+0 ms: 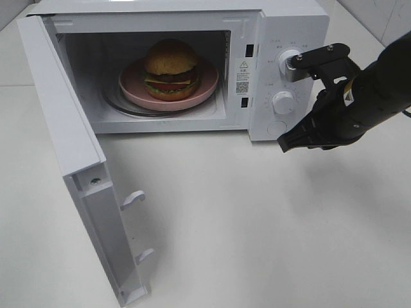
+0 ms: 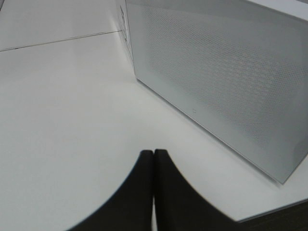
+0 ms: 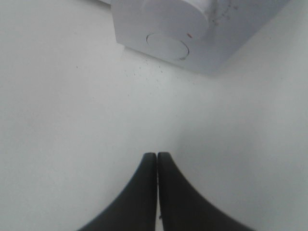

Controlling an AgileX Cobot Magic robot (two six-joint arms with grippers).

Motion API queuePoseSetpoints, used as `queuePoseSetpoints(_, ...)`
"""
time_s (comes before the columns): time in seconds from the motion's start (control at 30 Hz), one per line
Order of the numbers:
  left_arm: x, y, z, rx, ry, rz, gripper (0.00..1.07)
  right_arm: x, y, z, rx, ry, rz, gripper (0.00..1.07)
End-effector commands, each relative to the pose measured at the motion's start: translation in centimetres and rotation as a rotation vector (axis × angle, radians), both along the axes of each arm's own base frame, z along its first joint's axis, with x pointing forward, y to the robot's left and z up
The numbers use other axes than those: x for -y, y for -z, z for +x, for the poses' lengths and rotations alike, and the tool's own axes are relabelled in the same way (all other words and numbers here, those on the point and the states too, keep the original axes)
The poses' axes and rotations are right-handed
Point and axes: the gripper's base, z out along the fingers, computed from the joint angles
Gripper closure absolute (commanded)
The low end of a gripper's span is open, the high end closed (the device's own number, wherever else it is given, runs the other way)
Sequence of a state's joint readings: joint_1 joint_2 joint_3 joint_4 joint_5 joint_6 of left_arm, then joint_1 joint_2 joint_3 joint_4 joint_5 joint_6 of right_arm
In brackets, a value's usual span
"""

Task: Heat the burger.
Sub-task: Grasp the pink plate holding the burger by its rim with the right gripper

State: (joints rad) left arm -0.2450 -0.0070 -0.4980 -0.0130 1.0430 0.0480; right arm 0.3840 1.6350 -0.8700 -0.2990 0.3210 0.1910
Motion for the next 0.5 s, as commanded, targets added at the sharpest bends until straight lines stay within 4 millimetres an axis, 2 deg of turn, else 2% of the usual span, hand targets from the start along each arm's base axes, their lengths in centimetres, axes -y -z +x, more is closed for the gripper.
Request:
queuePoseSetpoints(0.03, 0.0, 0.0, 0.0, 0.008, -0.006, -0.004, 1.07, 0.1, -1.0, -0.4, -0.064, 0.008, -0.018, 1.03)
queuePoseSetpoints(0.2, 0.0, 0.0, 0.0, 0.008, -0.005, -0.003, 1.07, -0.2, -1.5, -1.2, -0.193, 0.005, 0.013, 1.02)
queuePoseSetpoints(0.27, 0.0, 0.0, 0.0, 0.008, -0.005, -0.003, 1.07, -1.0, -1.5, -2.1, -0.316, 0.029, 0.108, 1.02)
queuePoseSetpoints(0.5, 0.0, 0.0, 0.0, 0.008, -0.005, -0.003, 1.07, -1.5, -1.6, -2.4, -0.358, 0.066, 0.185, 0.96)
